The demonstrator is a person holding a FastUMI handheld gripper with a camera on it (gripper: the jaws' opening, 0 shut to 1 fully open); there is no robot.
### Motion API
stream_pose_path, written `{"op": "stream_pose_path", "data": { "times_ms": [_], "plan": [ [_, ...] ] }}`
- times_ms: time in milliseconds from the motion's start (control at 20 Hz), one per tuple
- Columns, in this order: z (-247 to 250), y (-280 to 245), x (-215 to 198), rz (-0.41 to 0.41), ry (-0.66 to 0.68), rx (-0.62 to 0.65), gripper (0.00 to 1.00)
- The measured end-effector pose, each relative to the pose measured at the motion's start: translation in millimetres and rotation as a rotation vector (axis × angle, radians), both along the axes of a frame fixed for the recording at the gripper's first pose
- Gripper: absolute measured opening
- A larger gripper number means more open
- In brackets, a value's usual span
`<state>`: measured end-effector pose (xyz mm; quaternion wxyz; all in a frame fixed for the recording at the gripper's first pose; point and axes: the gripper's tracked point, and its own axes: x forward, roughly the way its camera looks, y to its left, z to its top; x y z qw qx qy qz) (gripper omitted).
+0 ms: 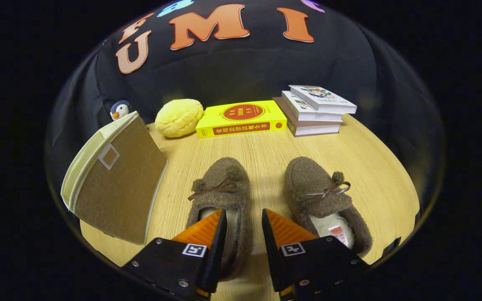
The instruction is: Open the storage box then place both shoes into the box .Put the left shoe in first, then the right shoe, with the right side of both shoes facing outward in a uniform manner.
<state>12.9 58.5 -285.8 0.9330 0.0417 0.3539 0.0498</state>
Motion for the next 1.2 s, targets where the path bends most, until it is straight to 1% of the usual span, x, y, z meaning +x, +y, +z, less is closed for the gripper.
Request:
{"op": "stream_pose_path", "data": {
  "times_ms": [50, 100, 150, 200, 250, 350, 500, 600, 750, 850, 1050, 1200],
  "plan": [
    [-6, 1, -1, 0.001, 0.015, -0.001, 0.41],
    [-9, 1, -1, 0.001, 0.027, -0.004, 0.37],
    [-12, 2, -1, 0.003, 0.037, 0.0, 0.28],
    [-14, 4, -2, -0.001, 0.044, 0.007, 0.24],
    [-14, 0, -1, -0.013, 0.045, -0.002, 0.15],
    [-14, 2, -1, -0.039, 0.054, 0.008, 0.04],
    [-3, 1, 2, -0.062, 0.042, 0.006, 0.01],
    [12, 3, 6, -0.071, 0.019, 0.007, 0.01],
    [34, -2, 12, -0.085, -0.019, -0.035, 0.01],
    [50, -1, 13, -0.103, -0.031, -0.02, 0.0],
    [92, 3, 16, -0.137, -0.075, -0.026, 0.01],
    [127, 21, 18, -0.15, -0.11, 0.005, 0.01]
  ]
}}
